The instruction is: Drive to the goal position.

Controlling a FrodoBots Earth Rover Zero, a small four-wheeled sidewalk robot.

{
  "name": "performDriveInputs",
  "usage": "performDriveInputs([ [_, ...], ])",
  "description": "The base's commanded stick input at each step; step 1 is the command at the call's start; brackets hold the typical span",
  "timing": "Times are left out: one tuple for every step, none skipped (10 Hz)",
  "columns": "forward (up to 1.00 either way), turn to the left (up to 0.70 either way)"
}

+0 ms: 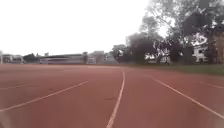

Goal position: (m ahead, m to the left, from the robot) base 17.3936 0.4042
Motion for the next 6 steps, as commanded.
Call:
performDriveInputs([
  [0.45, 0.0],
  [0.45, 0.0],
  [0.45, 0.0],
  [0.45, 0.0],
  [0.45, 0.0],
  [0.45, 0.0],
])
